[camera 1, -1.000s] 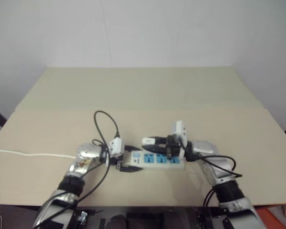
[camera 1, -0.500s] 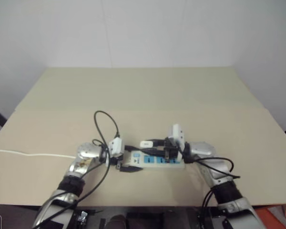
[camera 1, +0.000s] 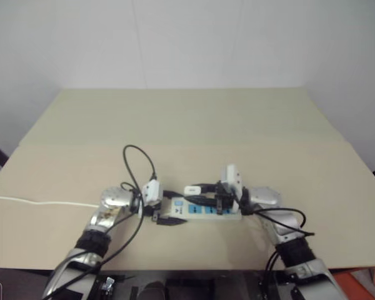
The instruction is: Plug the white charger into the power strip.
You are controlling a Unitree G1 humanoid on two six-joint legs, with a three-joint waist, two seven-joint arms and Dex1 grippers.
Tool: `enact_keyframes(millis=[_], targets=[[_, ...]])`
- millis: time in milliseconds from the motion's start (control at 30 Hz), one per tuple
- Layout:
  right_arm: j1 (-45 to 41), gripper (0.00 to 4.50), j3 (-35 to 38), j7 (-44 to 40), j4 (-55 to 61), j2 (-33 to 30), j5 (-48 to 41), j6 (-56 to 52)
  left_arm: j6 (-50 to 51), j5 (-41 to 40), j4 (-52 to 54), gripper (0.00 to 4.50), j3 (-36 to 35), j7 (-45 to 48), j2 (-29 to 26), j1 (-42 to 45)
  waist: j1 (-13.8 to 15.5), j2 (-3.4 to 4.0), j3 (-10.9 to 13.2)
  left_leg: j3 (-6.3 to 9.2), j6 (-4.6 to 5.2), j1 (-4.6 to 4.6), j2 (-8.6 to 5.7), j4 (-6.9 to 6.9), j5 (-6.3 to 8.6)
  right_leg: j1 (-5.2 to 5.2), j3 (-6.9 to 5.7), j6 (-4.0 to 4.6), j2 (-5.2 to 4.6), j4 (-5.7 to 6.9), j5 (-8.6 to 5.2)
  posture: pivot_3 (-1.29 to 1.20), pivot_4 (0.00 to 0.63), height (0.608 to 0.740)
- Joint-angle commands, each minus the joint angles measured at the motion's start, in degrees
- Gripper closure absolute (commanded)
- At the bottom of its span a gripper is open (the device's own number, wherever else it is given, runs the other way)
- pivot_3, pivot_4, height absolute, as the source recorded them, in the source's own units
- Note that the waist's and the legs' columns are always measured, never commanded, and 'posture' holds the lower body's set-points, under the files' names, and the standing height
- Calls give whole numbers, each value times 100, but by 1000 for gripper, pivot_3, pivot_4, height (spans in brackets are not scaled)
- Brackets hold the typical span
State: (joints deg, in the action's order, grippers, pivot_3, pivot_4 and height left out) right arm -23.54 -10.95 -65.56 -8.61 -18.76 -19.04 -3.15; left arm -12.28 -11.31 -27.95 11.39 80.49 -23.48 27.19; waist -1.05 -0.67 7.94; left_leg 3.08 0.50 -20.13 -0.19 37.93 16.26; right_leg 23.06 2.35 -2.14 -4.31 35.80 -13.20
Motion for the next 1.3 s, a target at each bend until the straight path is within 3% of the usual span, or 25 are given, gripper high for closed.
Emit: enact_keyframes(millis=[33,300,400,733,933,1300], targets=[[143,3407,64,-69,-131,-210,100,83,58,102,0,1198,137,83,-78,-47,1,0,0,0,0,0,0,0,0,0,0,0,0,0,0,0,150,740],[133,3407,-275,-335,-624,-557,260,-419,37,93,-47,1198,118,44,-158,-15,32,-4,-11,3,0,10,-2,0,0,-14,-2,0,-2,-5,-1,0,150,740],[63,3407,-292,-310,-825,-538,258,-523,24,102,-55,1198,107,29,-177,-9,27,-5,-10,2,1,53,0,0,1,-60,-2,1,-1,-31,-4,0,150,740],[803,3407,-276,276,-1262,-497,600,639,45,102,-20,1198,47,-74,-252,-41,27,-35,-40,2,2,87,1,-4,1,-95,-1,0,-2,-51,-4,0,150,740],[1058,3407,-411,583,-1286,-455,613,489,23,102,-87,1198,23,-78,-292,-18,11,-37,-96,1,2,96,3,-4,2,-102,2,0,0,-50,-5,0,150,740],[591,3407,-875,-72,-1598,-673,664,199,-27,130,-135,1198,39,-40,-315,23,0,-30,-143,2,3,100,4,-8,2,-104,3,2,4,-51,-7,0,150,740]])
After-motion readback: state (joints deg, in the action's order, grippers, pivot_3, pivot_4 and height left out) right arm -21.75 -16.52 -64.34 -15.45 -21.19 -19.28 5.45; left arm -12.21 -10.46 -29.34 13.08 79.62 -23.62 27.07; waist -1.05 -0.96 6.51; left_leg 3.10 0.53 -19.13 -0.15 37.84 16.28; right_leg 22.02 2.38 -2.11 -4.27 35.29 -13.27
